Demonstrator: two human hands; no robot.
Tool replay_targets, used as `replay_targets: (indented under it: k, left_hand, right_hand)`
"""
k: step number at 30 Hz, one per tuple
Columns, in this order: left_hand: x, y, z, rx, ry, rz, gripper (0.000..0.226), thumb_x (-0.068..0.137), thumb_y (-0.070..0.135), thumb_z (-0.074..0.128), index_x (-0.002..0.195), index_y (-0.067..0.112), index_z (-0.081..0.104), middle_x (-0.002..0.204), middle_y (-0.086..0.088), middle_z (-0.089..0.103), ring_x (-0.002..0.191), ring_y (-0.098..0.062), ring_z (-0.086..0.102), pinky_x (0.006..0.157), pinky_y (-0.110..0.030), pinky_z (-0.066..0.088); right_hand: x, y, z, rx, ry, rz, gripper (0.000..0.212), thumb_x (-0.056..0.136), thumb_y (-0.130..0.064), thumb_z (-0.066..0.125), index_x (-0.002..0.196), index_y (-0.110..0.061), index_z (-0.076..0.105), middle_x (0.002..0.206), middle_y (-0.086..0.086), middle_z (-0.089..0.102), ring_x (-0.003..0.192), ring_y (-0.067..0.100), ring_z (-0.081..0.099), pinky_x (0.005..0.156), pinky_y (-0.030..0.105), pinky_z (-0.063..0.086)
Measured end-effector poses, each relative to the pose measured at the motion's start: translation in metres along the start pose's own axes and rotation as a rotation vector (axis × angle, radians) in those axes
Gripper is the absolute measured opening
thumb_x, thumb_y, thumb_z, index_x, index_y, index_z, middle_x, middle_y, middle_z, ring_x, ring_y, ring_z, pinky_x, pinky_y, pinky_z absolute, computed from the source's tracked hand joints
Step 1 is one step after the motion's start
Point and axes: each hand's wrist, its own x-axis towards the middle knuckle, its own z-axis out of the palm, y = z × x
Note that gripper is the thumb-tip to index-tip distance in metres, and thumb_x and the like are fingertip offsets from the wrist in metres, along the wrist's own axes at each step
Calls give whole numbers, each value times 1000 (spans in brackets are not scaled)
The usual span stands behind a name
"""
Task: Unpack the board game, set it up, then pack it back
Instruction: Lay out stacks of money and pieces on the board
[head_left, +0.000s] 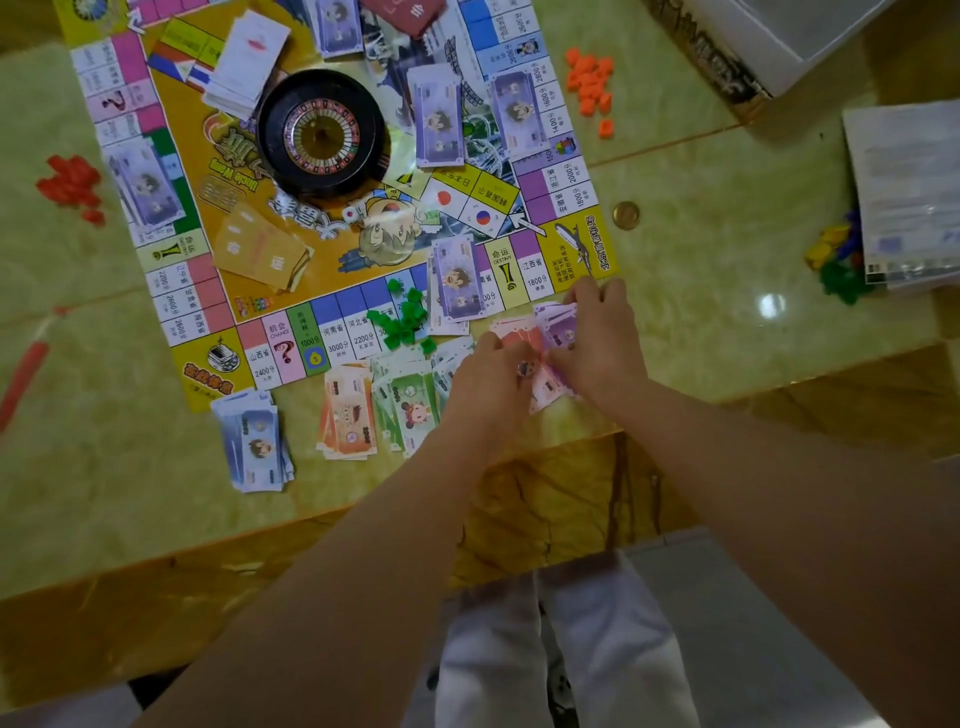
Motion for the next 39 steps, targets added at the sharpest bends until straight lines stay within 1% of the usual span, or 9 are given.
replay_targets:
  k: [7,12,15,17,19,26,29,34,39]
  left_hand:
    - [3,-1,0,-10,-21,-17,31,98,17,49,127,18,58,117,-11,47,103,-31,55,87,-41,51]
    - [5,4,-10,-39,-68,-81,31,100,16,42,123,18,61,111,-11,53,97,-30,60,75,-36,52]
    - [4,18,-17,-449,-34,-238,25,99,21,45,118,18,61,104,-5,63,85,-20,63,74,-34,54]
    - [2,36,-23,-897,-173,-339,25,98,16,49,121,12,57,94,-7,65,75,-17,60,71,-29,54]
    - [3,50,-25,-1042,-291,-312,29,94,8,55,123,5,57,99,-10,67,83,-20,65,78,-31,56]
    - [6,62,-39,-877,-74,-261,12,87,-4,62,88,5,68,99,-26,69,82,-36,67,78,-46,59]
    - [6,61,-44,-905,-67,-301,13,86,-5,61,90,5,69,97,-22,69,80,-31,67,75,-45,60]
    - [6,57,-50,-1125,-166,-479,17,86,19,63,98,7,66,98,-16,69,94,-31,66,83,-44,58]
    - [0,46,-54,-1478,-236,-507,23,88,18,62,107,5,62,97,-14,67,82,-25,66,71,-36,59]
  right_hand:
    - [8,4,-15,281,-94,176,62,72,-4,80,119,-8,40,100,5,58,86,23,59,69,28,43]
    - [9,25,-47,622,-266,334,40,76,-12,80,112,-7,64,99,8,71,79,19,68,66,28,56]
    - [8,25,-57,824,-389,386,35,80,-11,76,113,-6,65,104,14,72,84,23,70,78,38,59]
    - [8,19,-65,969,-443,411,31,86,-9,69,116,-5,62,107,18,70,90,28,69,86,46,56]
    - [7,8,-71,1071,-483,422,27,92,-7,61,119,-4,60,108,20,69,89,30,68,84,46,57]
    - [12,-12,-91,1122,-540,333,18,93,-9,59,109,-2,62,101,19,69,87,30,66,87,46,54]
    - [14,-13,-92,1057,-475,338,22,92,-6,60,114,0,60,99,12,68,86,23,65,88,40,53]
    - [17,-14,-92,1049,-494,350,16,88,-4,64,104,-4,66,98,11,70,85,22,67,81,32,57]
    - [25,-24,-94,975,-578,276,27,86,-13,68,112,-6,66,112,13,69,99,23,63,101,41,45]
